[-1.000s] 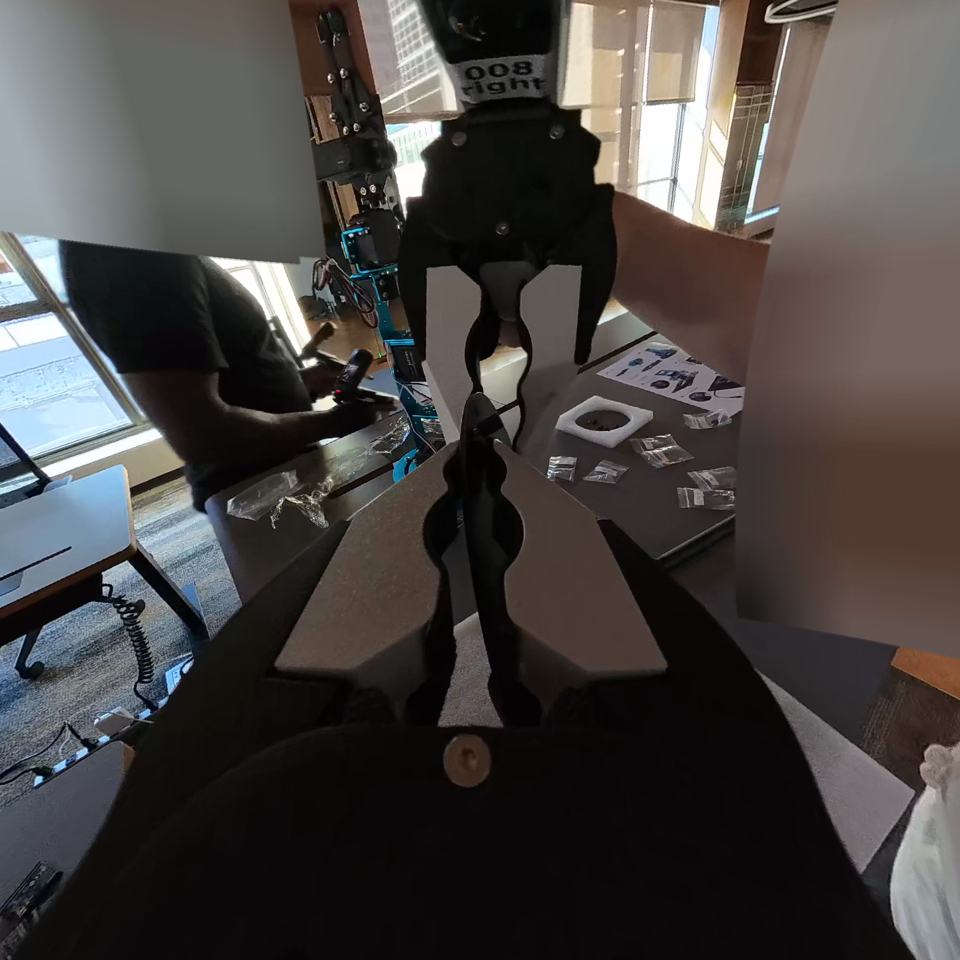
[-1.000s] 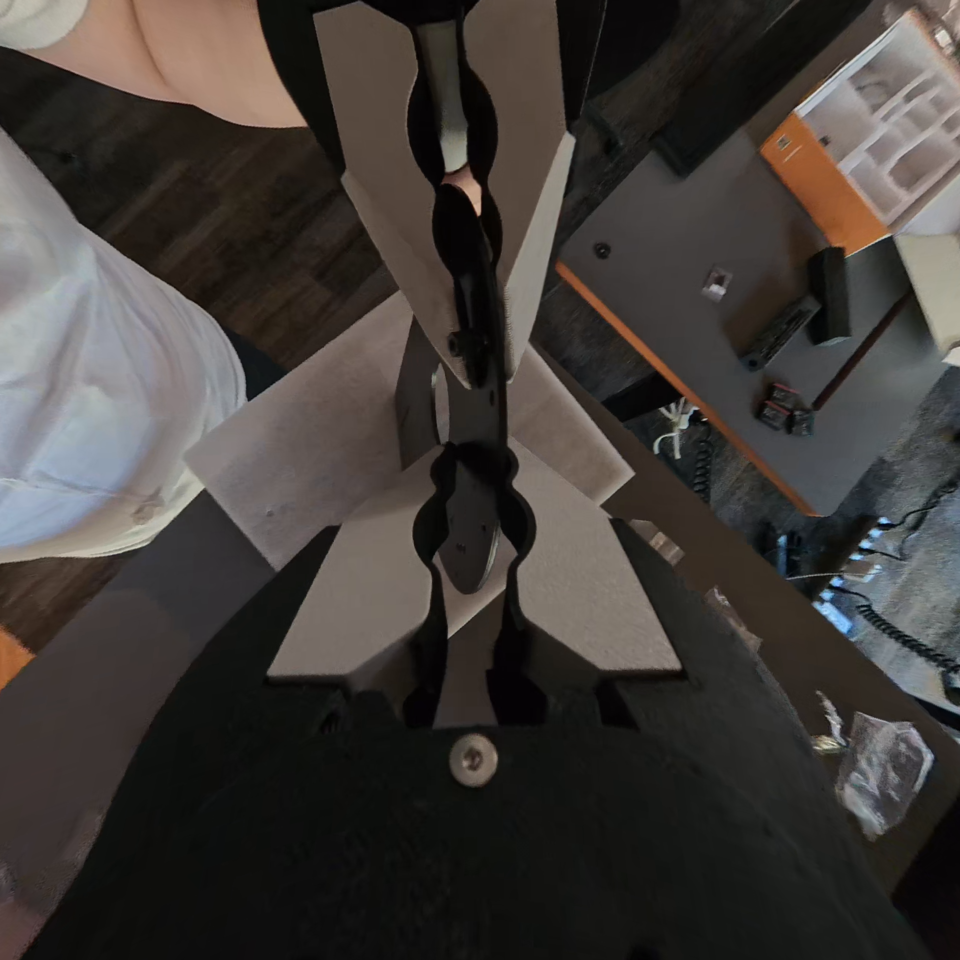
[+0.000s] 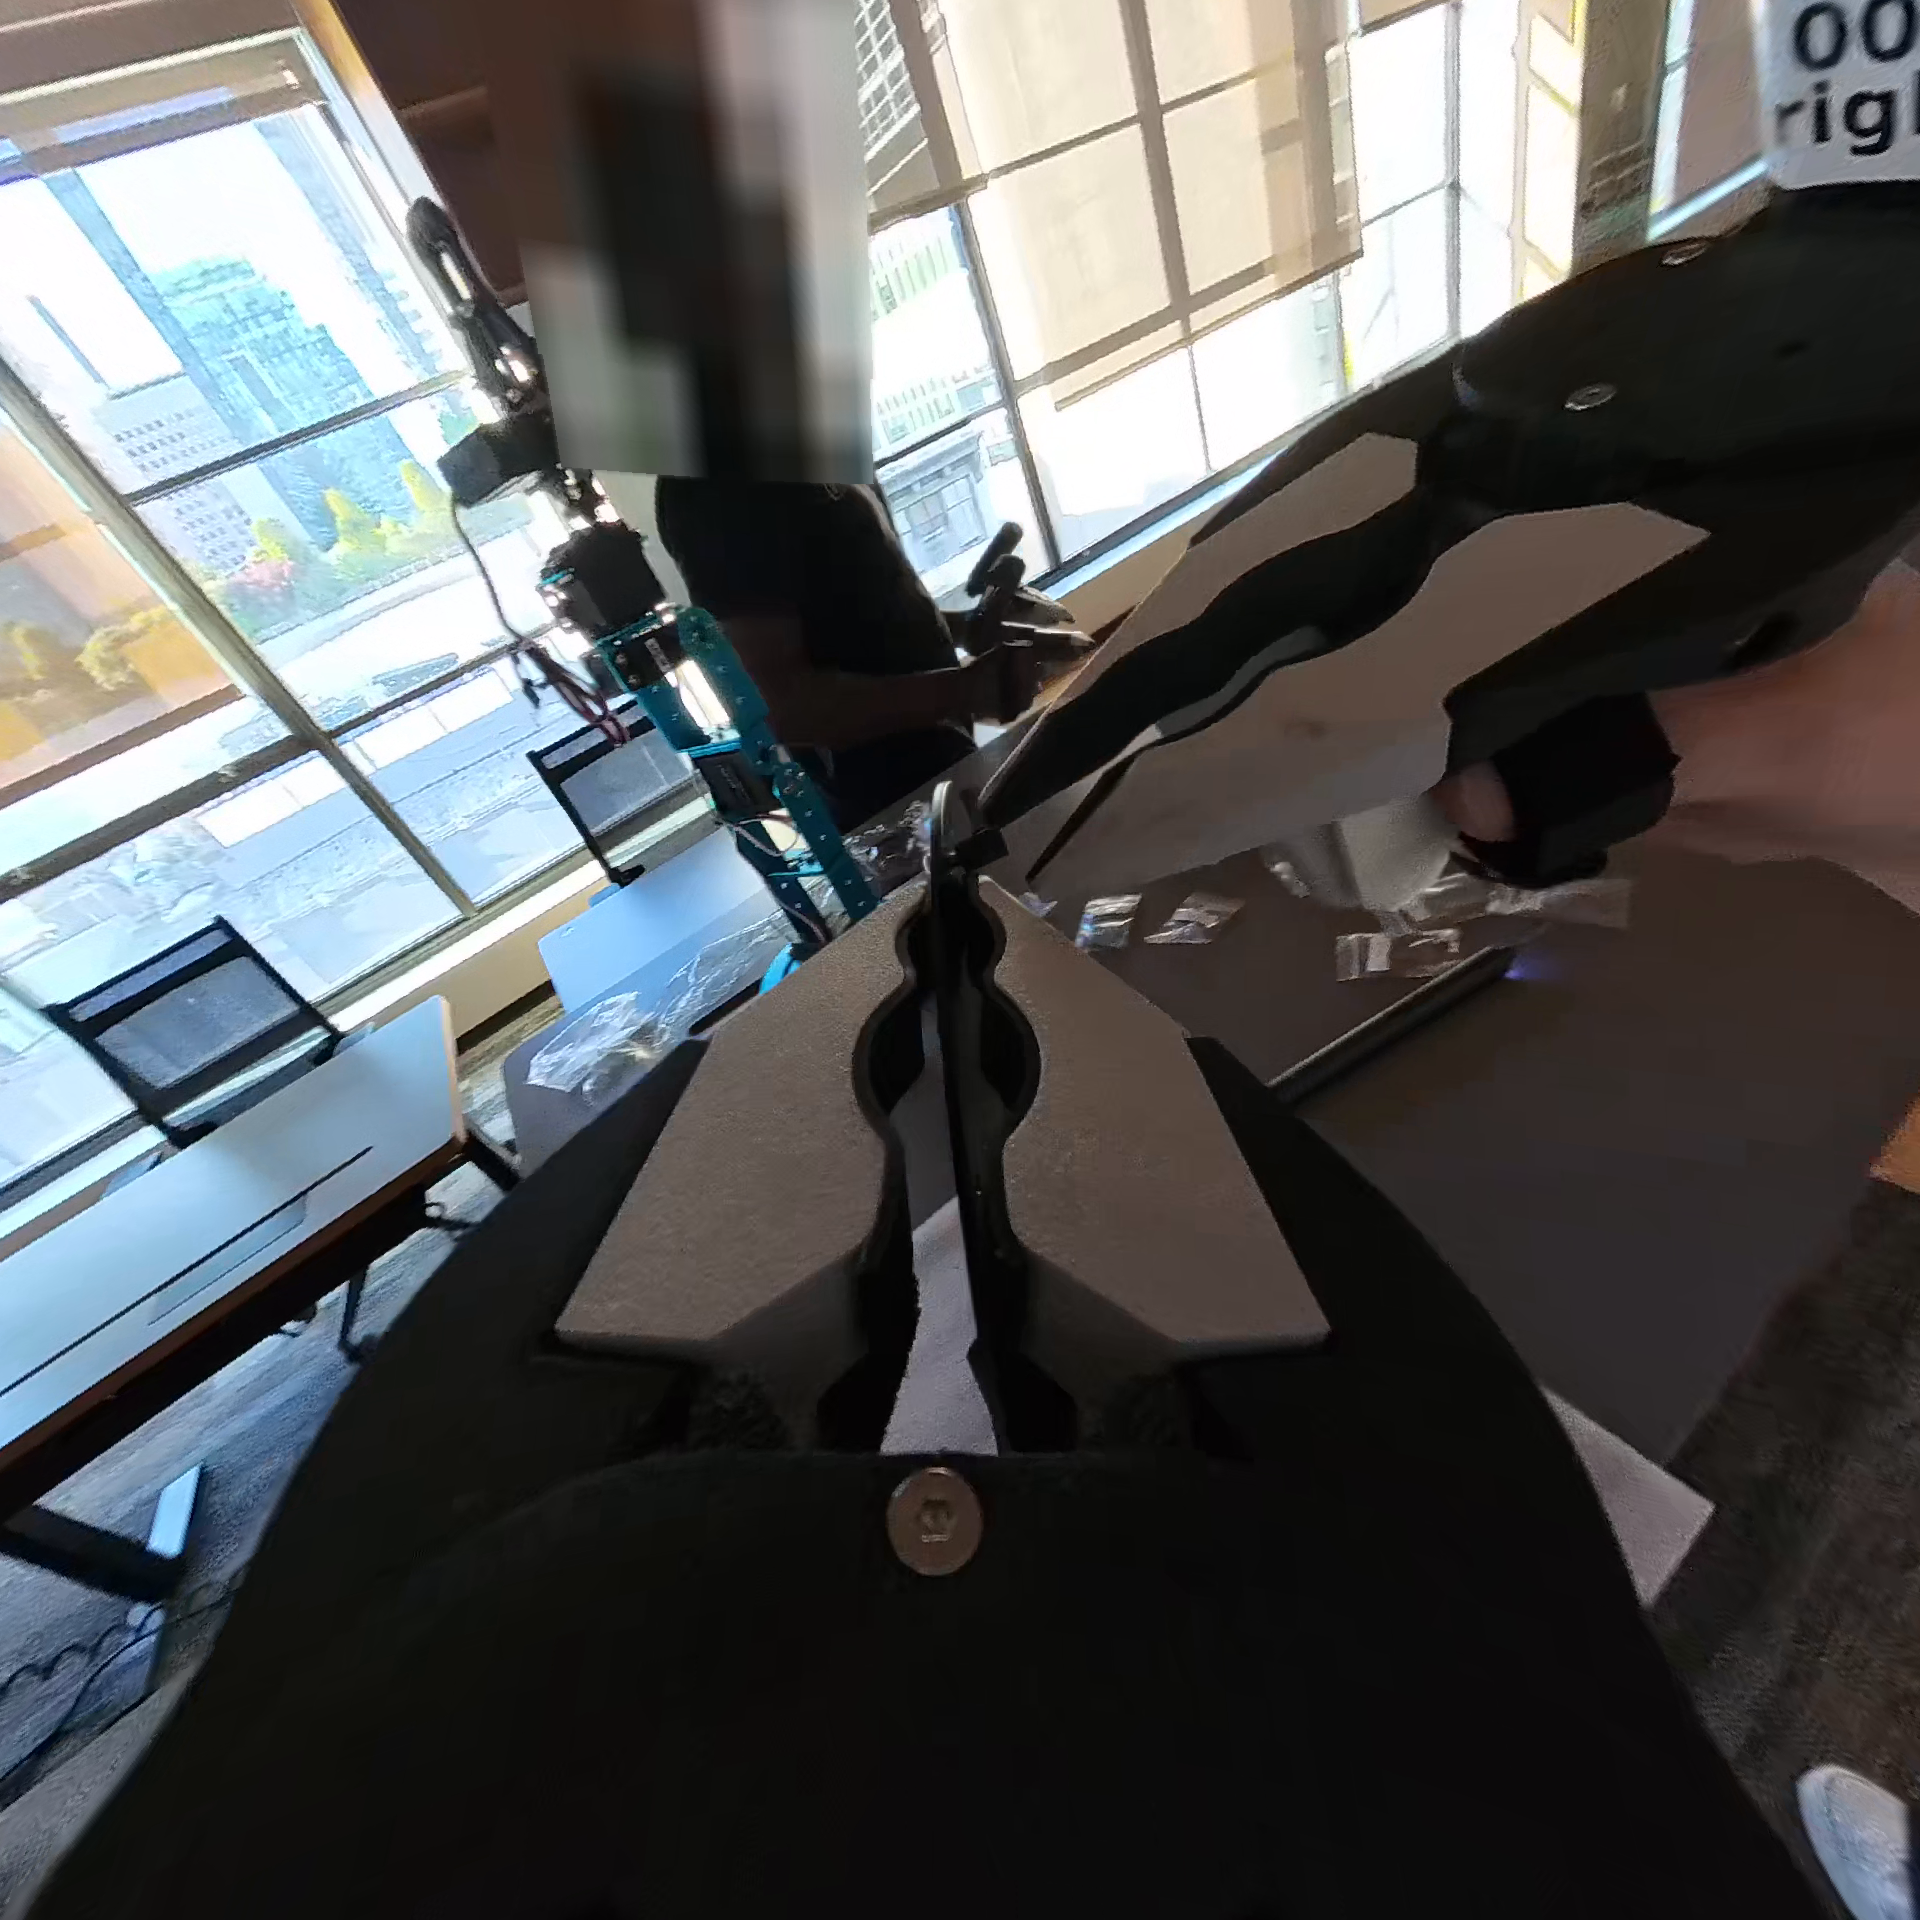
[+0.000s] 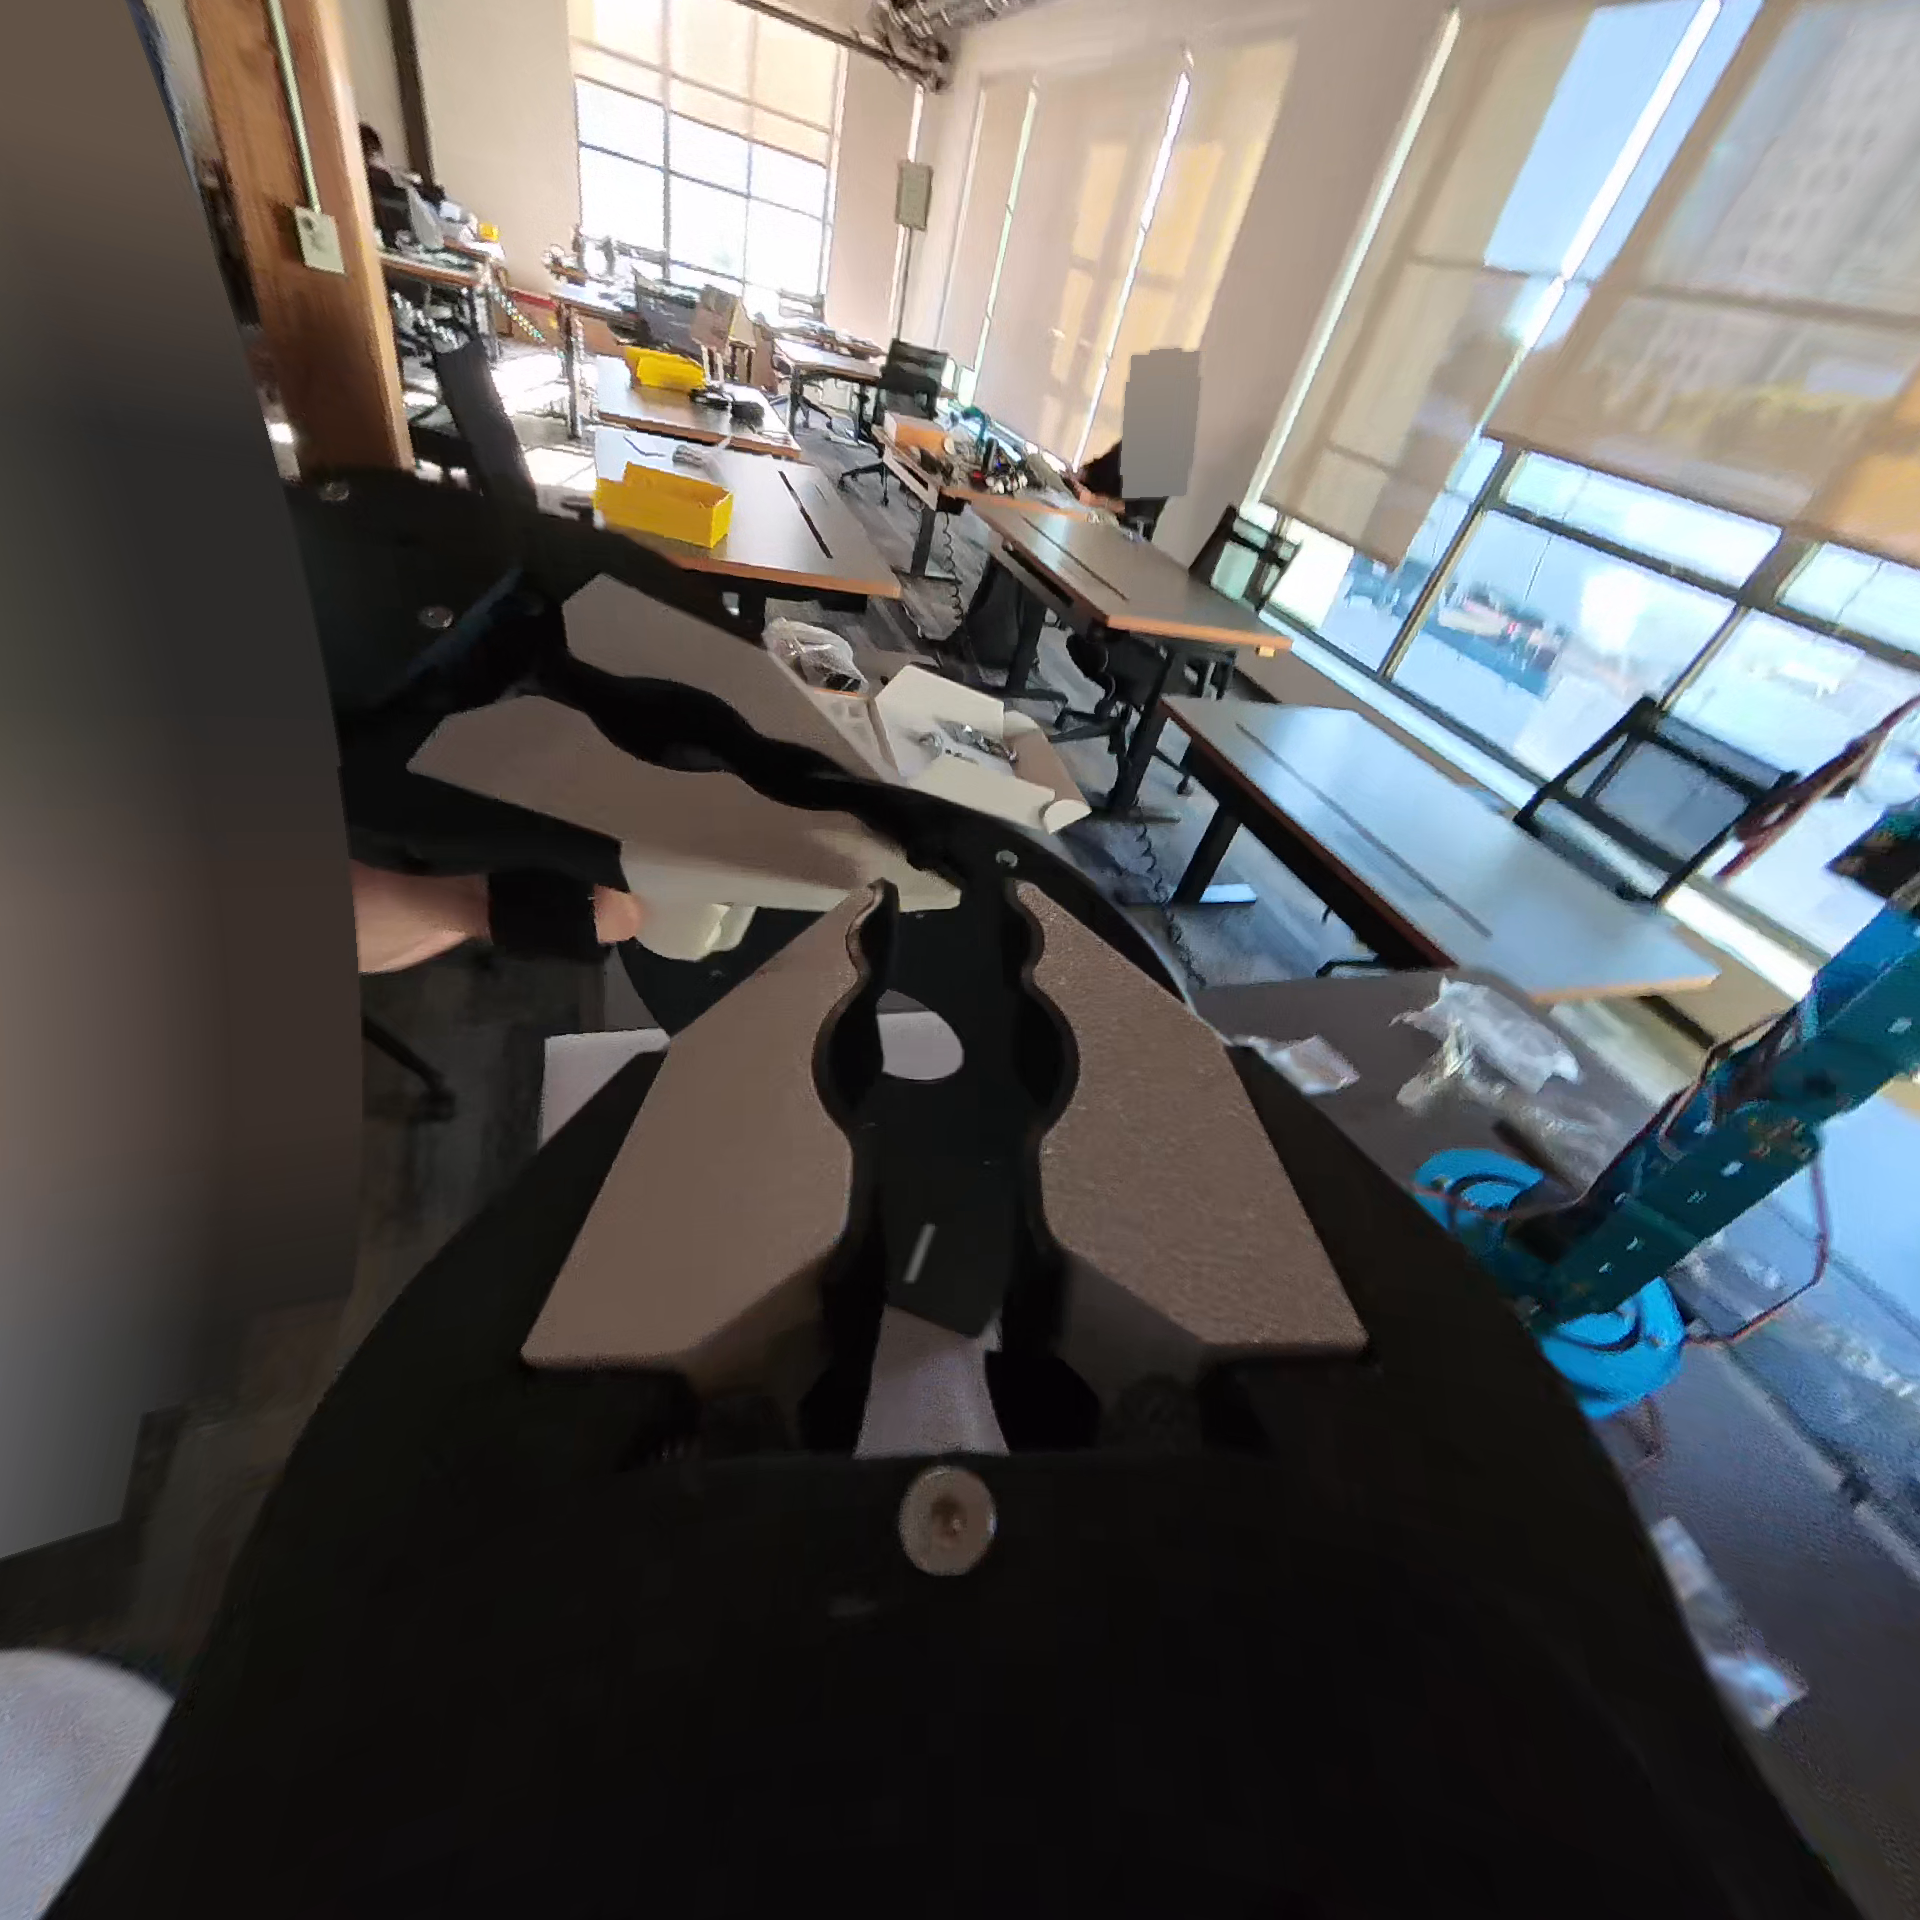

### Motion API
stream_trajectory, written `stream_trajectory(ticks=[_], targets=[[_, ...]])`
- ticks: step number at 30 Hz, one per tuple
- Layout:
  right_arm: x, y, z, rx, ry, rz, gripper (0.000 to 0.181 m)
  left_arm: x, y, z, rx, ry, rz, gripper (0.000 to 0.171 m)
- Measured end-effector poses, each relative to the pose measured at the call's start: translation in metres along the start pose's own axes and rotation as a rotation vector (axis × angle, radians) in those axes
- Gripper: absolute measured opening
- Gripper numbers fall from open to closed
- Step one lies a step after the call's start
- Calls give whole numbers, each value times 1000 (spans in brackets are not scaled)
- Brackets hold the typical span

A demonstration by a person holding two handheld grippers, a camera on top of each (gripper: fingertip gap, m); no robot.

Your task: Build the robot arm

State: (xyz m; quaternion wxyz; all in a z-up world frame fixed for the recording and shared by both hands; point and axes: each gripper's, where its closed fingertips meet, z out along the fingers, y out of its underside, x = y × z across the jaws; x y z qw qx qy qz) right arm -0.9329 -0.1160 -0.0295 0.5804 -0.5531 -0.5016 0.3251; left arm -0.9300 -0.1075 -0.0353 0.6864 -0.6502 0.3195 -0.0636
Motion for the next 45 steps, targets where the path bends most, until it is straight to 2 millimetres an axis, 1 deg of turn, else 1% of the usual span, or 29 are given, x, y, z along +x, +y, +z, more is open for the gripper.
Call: stream_trajectory(ticks=[2,3,5,8,10,13,14,19,23,24,26,27,29,33,34,36,37,39,40,42,45], targets=[[-3,-1,0,-6,-3,137,18,5,-1,1,12,29,-17,0],[-7,-1,-1,-6,-23,223,22,5,-1,1,14,30,-17,0],[-11,-3,-2,6,-39,358,22,5,-1,0,22,25,6,0],[-4,-6,-4,29,44,423,16,6,-2,-2,42,39,27,0],[-4,-9,-4,33,79,445,16,7,-2,-2,51,58,30,0],[-3,-1,0,-67,151,421,14,8,-2,-2,68,91,-6,0],[-6,-3,2,-71,140,411,5,8,-2,-3,76,95,-14,0],[-7,-3,2,-121,184,346,4,9,-3,-6,117,126,-72,3],[-11,-4,5,-101,193,307,4,3,-3,-15,145,178,-129,17],[-9,-4,5,-107,212,291,4,1,-4,-19,157,192,-138,21],[-6,-4,5,-116,239,249,3,-4,-9,-29,199,234,-168,23],[-7,-4,5,-117,236,246,4,-5,-11,-32,211,266,-178,22],[-9,-4,6,-106,231,253,3,-4,-15,-36,221,352,-199,20],[-7,-4,3,-90,258,238,3,-5,-24,-30,192,516,-341,25],[-7,-4,3,-88,264,233,3,-6,-26,-28,175,547,-384,20],[-8,-4,3,-83,275,224,3,-13,-26,-23,133,572,-464,19],[-8,-4,2,-82,286,217,3,-15,-27,-20,112,586,-498,21],[-7,-4,3,-78,305,197,3,-11,-26,-20,52,652,-537,29],[-8,-4,3,-73,312,192,3,-10,-26,-20,27,673,-534,31],[-7,-4,4,-68,327,185,4,-6,-23,-20,-16,686,-475,30],[-7,-5,6,-76,341,174,4,-3,-16,-19,-104,700,-340,19]])
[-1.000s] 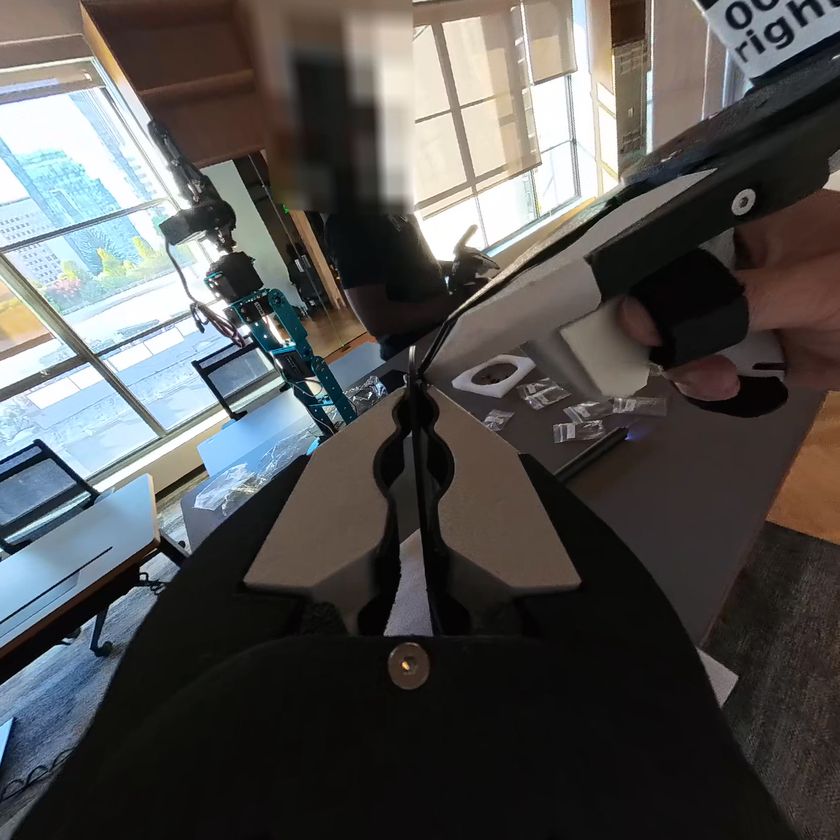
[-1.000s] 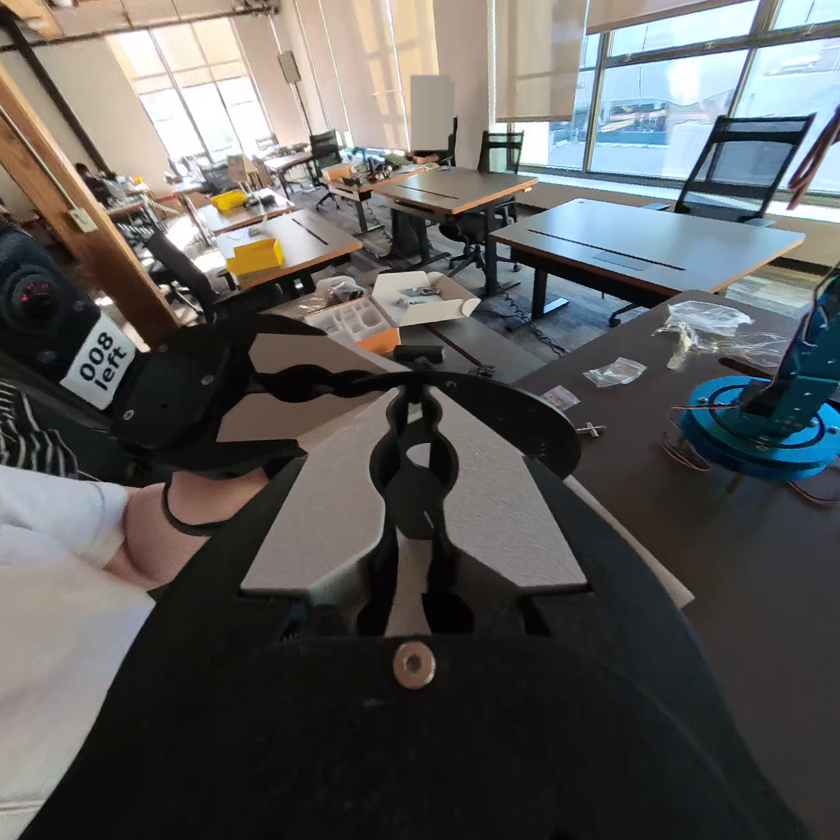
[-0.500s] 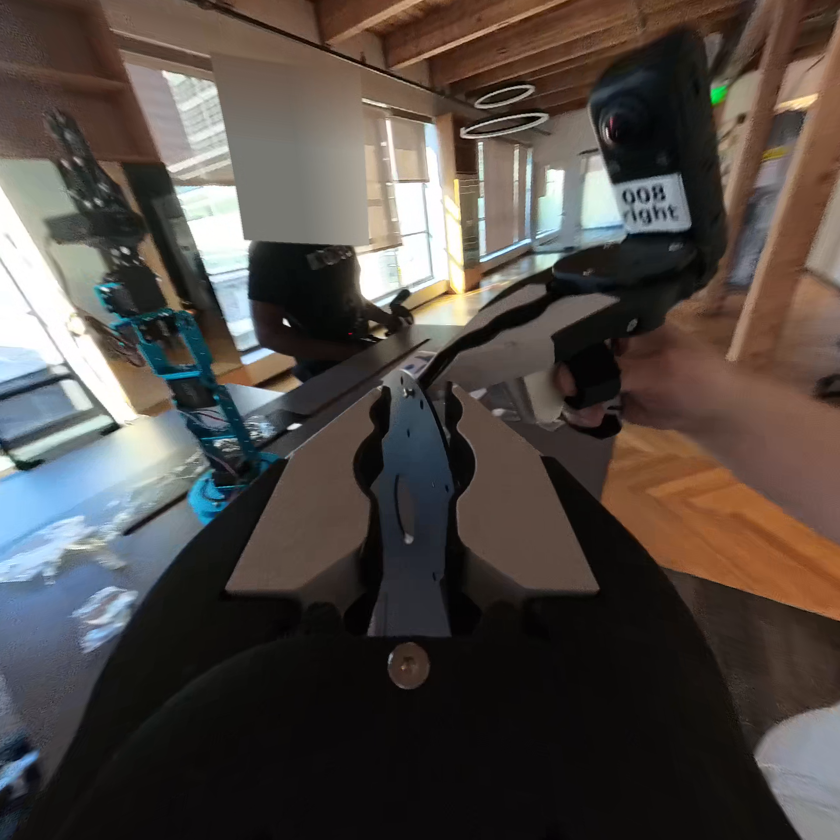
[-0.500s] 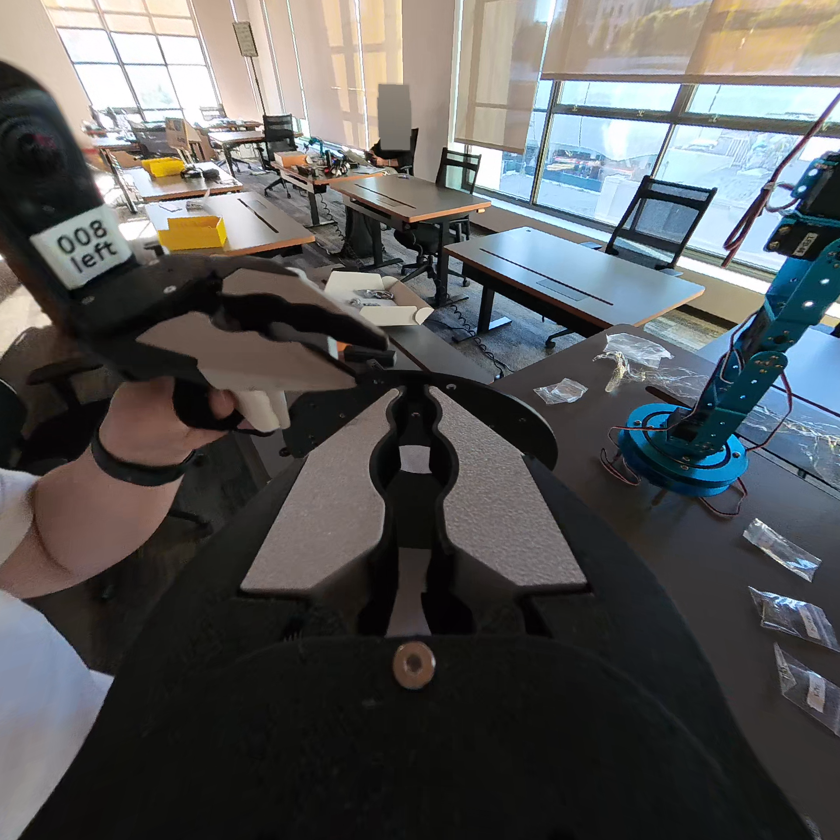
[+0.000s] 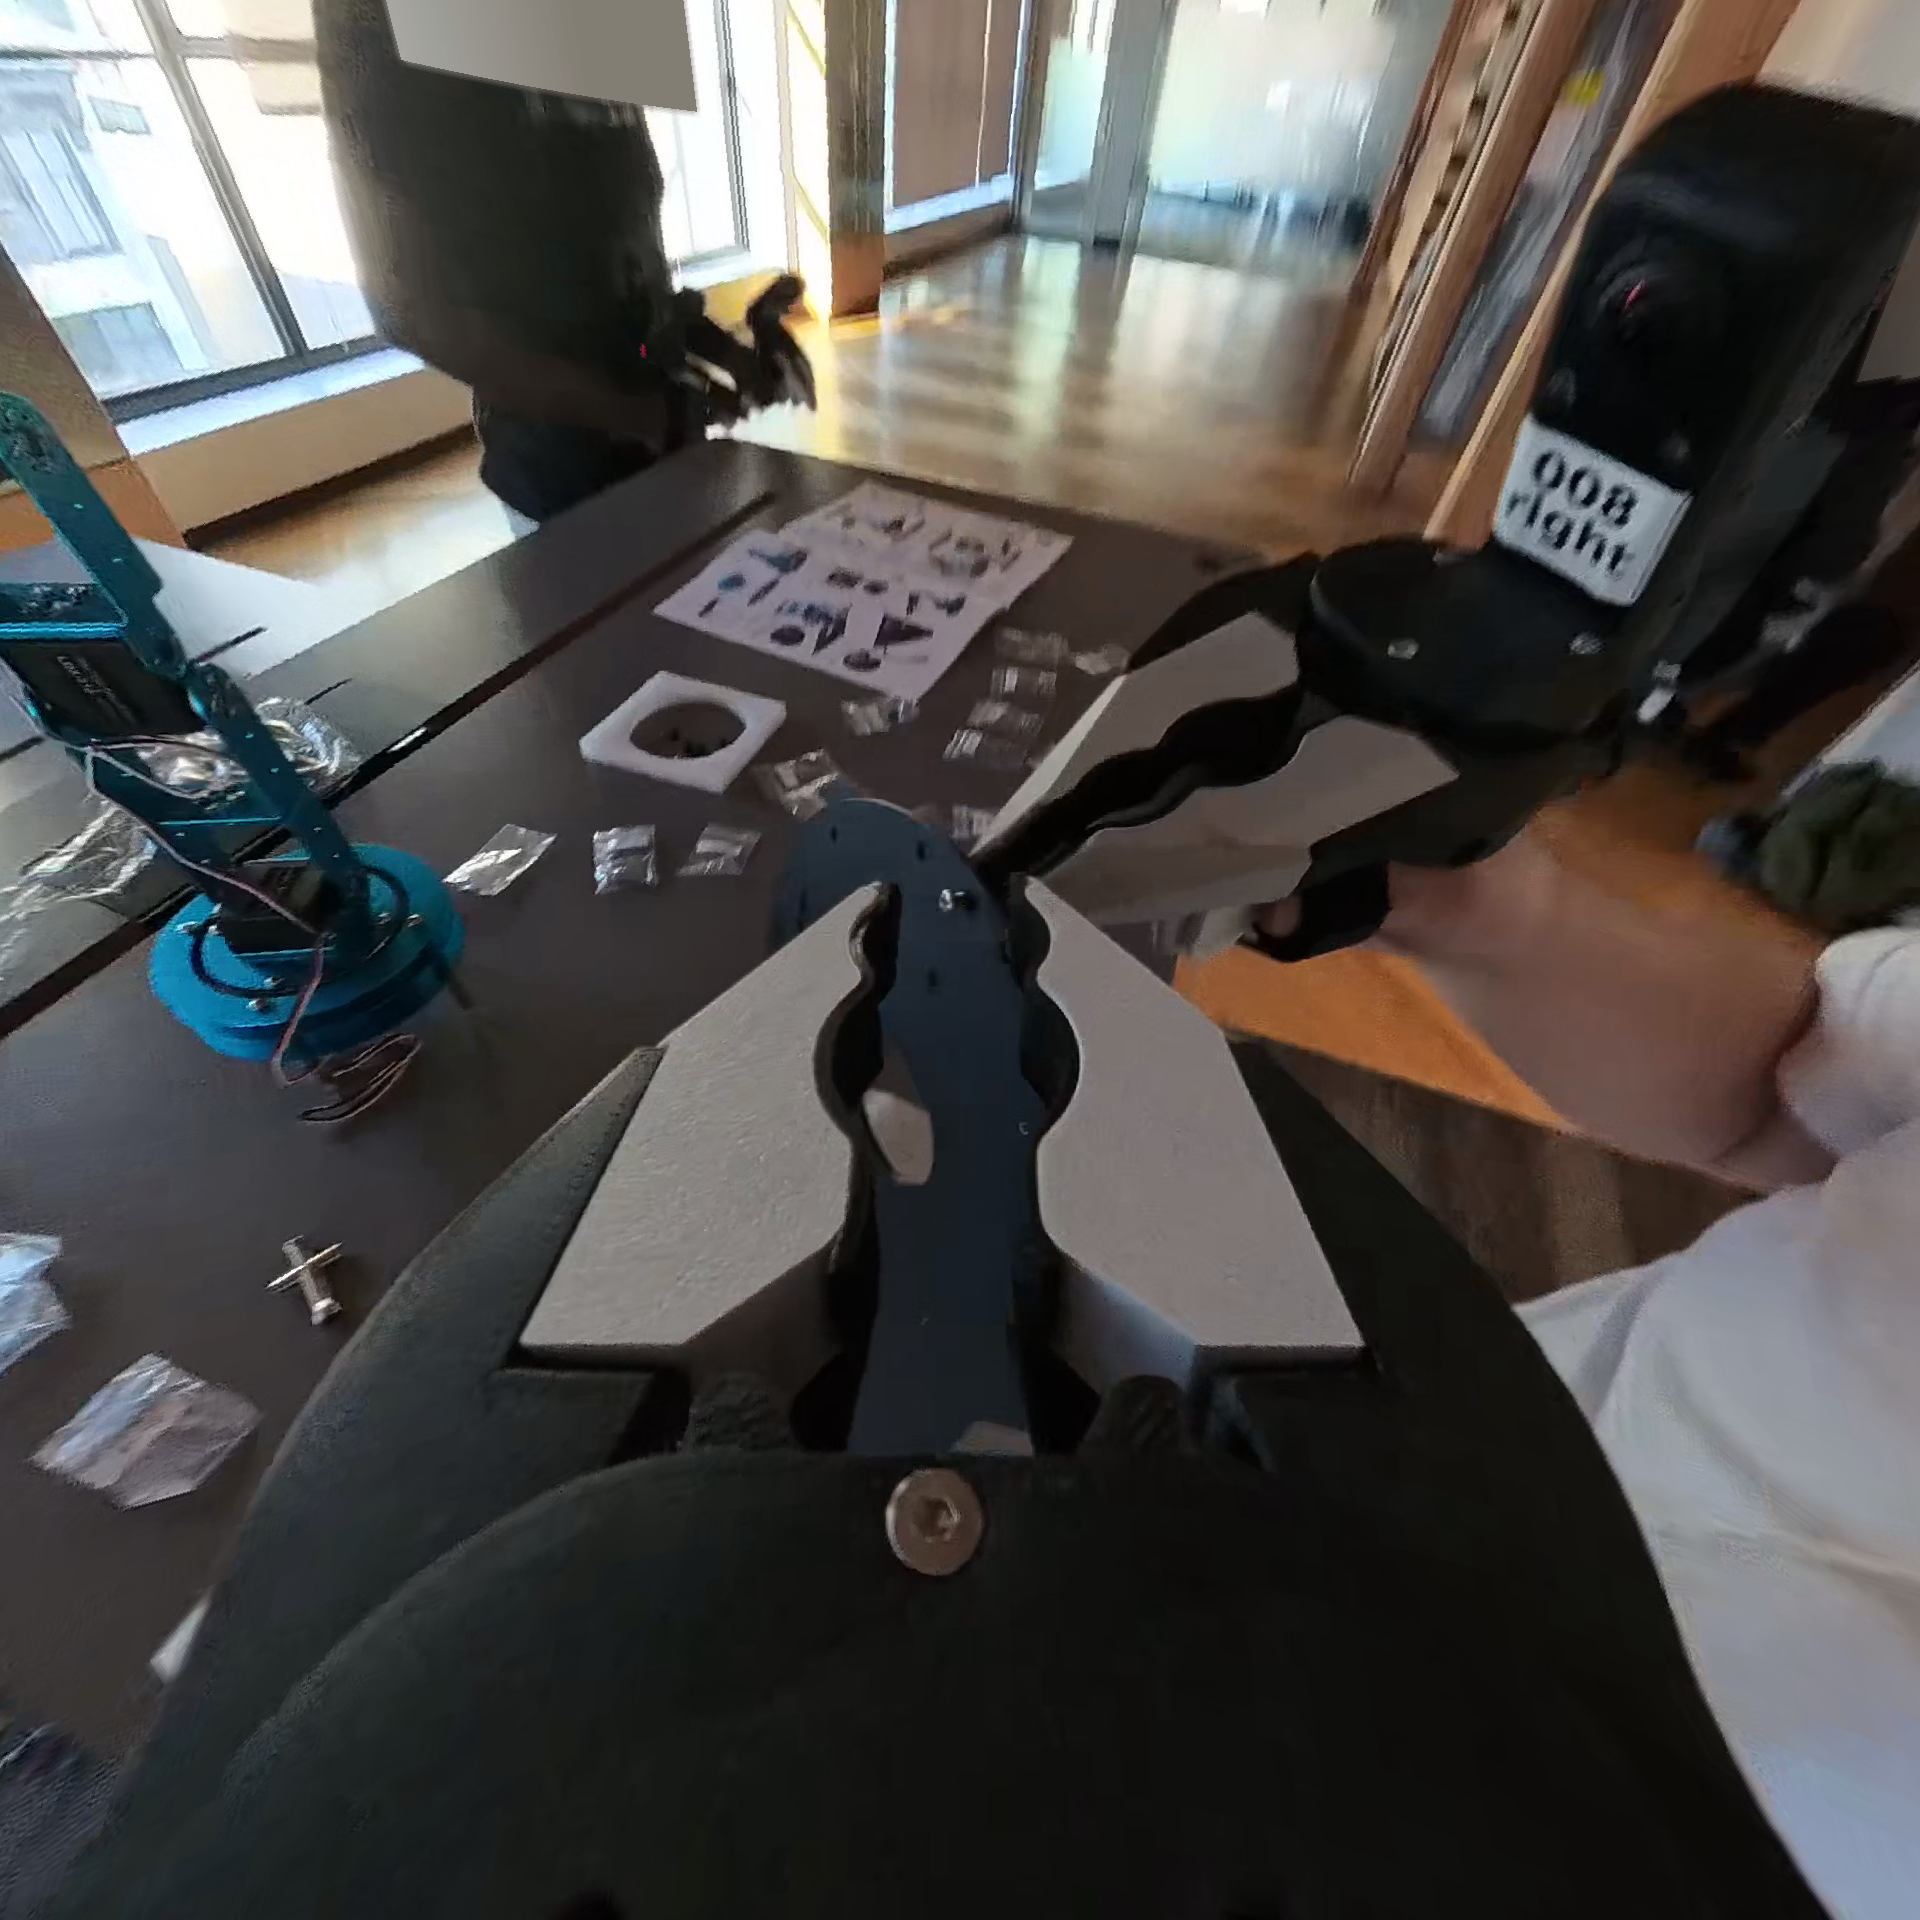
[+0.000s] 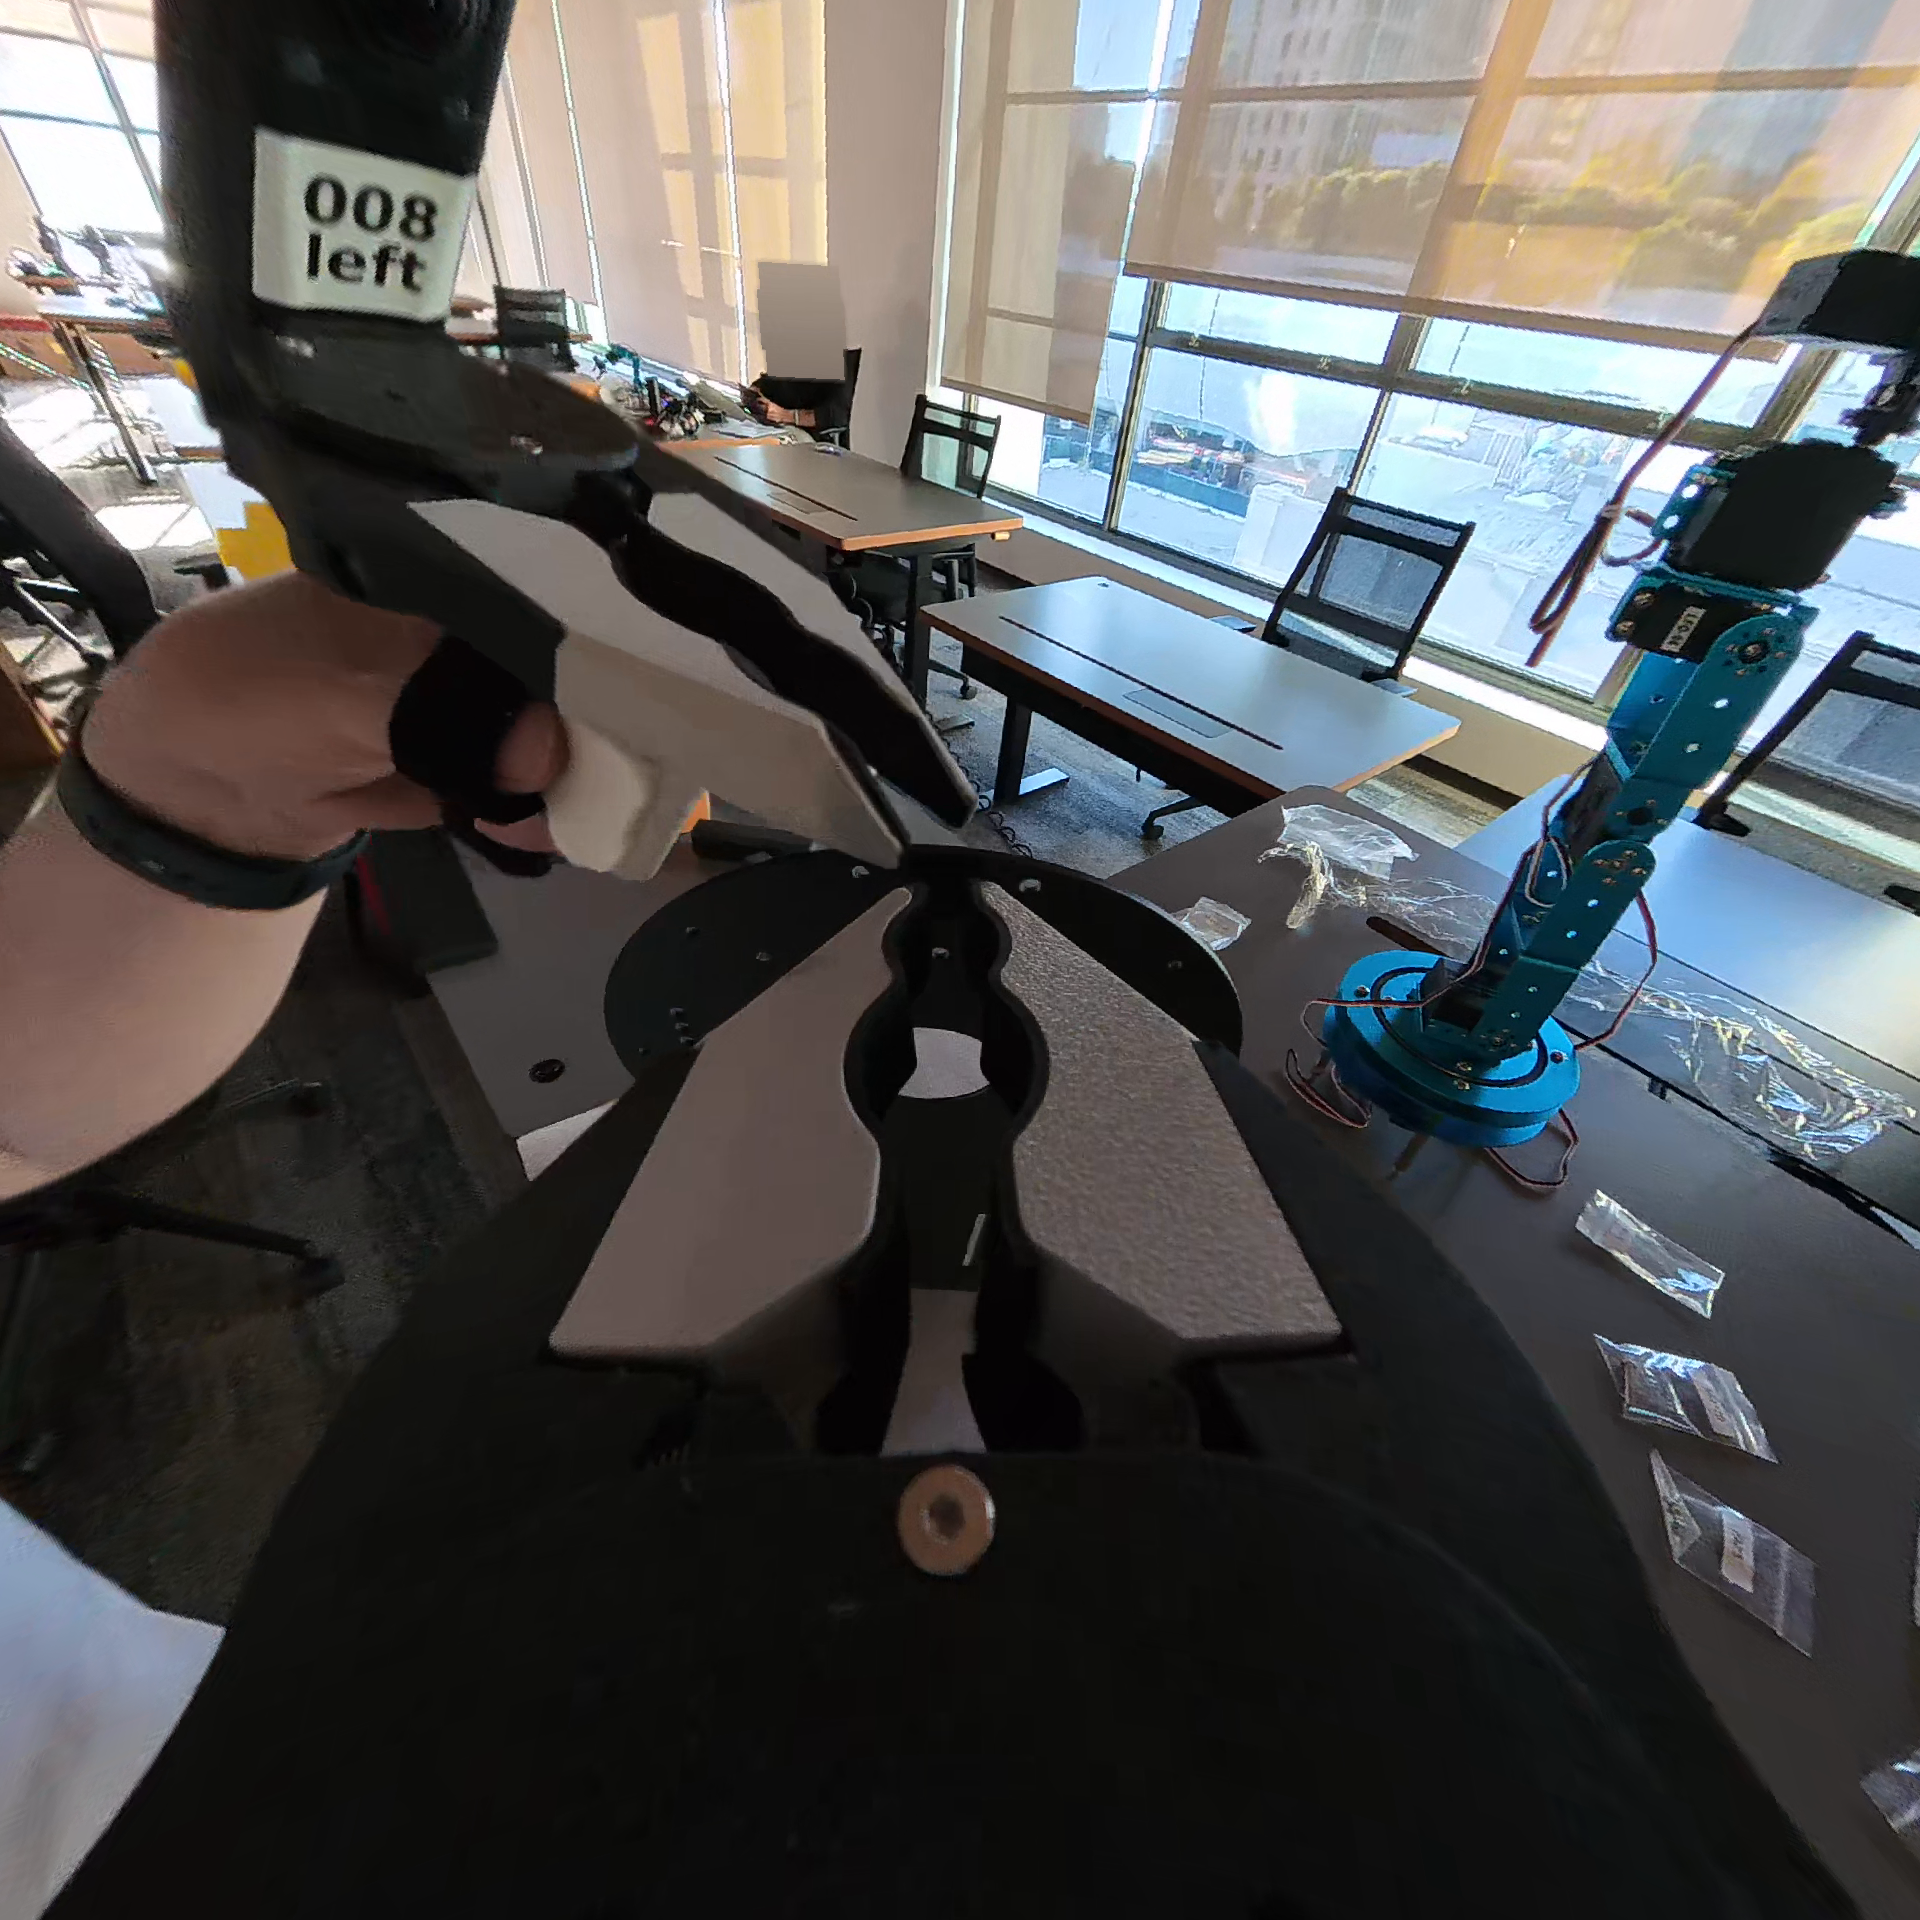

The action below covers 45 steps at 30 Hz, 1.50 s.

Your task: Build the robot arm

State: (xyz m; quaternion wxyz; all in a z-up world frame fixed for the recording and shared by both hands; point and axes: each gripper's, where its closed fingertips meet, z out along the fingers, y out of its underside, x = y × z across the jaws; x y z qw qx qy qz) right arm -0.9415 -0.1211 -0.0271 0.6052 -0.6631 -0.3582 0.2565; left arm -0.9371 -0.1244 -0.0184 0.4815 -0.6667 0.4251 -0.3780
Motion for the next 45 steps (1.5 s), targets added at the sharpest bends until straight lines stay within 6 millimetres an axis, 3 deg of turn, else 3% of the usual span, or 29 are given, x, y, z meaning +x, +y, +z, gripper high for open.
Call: stream_trajectory(ticks=[8,15,25,29,35,39,41,45], targets=[[1,-1,3,-5,98,-83,4,1,4,5,-195,116,-2,11],[2,-1,4,72,182,-37,4,-1,5,4,-305,109,10,8],[-3,5,-2,98,63,268,14,0,5,3,-303,101,-22,8],[-3,-5,-6,136,-54,449,17,1,6,4,-294,115,-38,8],[-3,-7,-2,101,-16,305,1,2,6,2,-262,137,-73,8],[-3,-4,1,43,27,218,9,0,5,0,-230,145,-103,8],[-1,-4,2,30,58,183,4,-1,5,0,-219,148,-111,8],[0,-4,5,24,58,200,6,-3,4,-2,-196,148,-114,8]])
